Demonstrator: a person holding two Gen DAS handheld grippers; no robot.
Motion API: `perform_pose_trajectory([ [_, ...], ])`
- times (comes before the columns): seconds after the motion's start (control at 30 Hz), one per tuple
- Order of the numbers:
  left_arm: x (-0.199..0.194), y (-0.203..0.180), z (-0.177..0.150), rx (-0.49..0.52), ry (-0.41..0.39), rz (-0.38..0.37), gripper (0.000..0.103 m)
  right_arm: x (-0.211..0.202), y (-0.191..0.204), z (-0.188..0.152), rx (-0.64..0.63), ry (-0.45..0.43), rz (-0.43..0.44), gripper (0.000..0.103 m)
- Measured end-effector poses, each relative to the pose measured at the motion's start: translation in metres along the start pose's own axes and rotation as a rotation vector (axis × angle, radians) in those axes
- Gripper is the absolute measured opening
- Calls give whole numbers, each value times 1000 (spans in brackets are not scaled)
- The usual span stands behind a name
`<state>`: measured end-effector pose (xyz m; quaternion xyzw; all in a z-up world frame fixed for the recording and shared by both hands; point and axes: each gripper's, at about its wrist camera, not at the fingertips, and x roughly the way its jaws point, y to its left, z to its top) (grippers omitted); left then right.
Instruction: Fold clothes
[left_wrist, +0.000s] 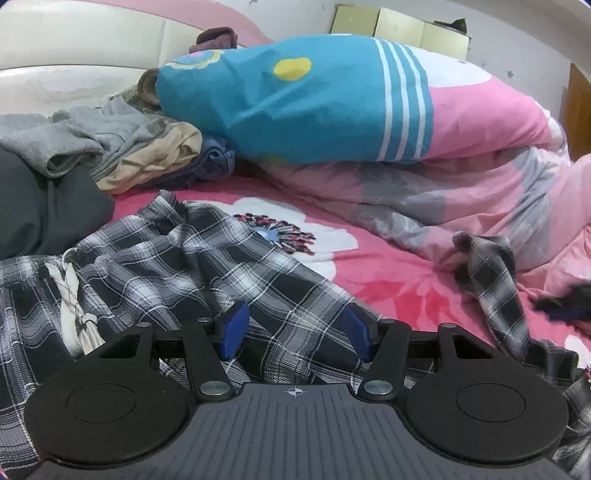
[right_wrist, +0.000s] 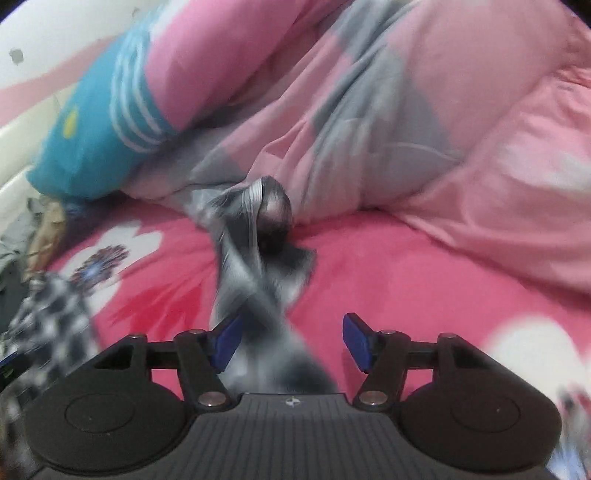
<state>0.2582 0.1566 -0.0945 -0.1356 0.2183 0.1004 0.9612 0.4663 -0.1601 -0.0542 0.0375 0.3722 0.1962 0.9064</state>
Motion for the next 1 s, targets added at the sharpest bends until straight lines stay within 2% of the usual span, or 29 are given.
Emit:
perform_pose_trajectory([
  [0.07,2,0,0,1,5,5,57,29,4,8,-11,18,7,62],
  [0.13,3,1,-1,0,8,9,57,52,10,7,-41,79,26,44],
  [0.17,4,1,-1,-1,10,11,57,54,17,3,-71,84,11,28],
  [0.2,4,1,-1,-1,12,13,57,56,22,-2,-99,87,-3,17],
  [0.23,5,2,-1,-2,14,15,57,44,21,-4,-83,70,-11,11],
  [0.27,6,2,-1,-2,16,18,57,33,19,-7,-68,52,-19,9],
  [0.37,7,3,-1,-5,19,26,57,-3,13,-14,-19,-2,-44,8],
  [0.53,6,8,1,-24,17,36,57,-128,-34,-36,192,-150,-168,8],
  [0.63,5,9,1,-28,13,38,57,-211,-52,-69,288,-234,-295,8],
  [0.77,3,12,2,-34,5,42,57,-291,-75,-123,468,-297,-364,9],
  [0.83,2,14,2,-40,3,46,57,-321,-89,-157,595,-333,-364,9],
  [0.9,2,17,3,-50,3,45,57,-337,-97,-187,697,-364,-383,9],
  [0.93,3,19,3,-55,6,43,57,-336,-102,-200,734,-349,-389,10],
  [0.97,4,20,3,-61,11,40,57,-335,-107,-212,772,-334,-393,14],
  [1.0,5,21,3,-66,15,37,57,-329,-118,-225,833,-300,-377,23],
])
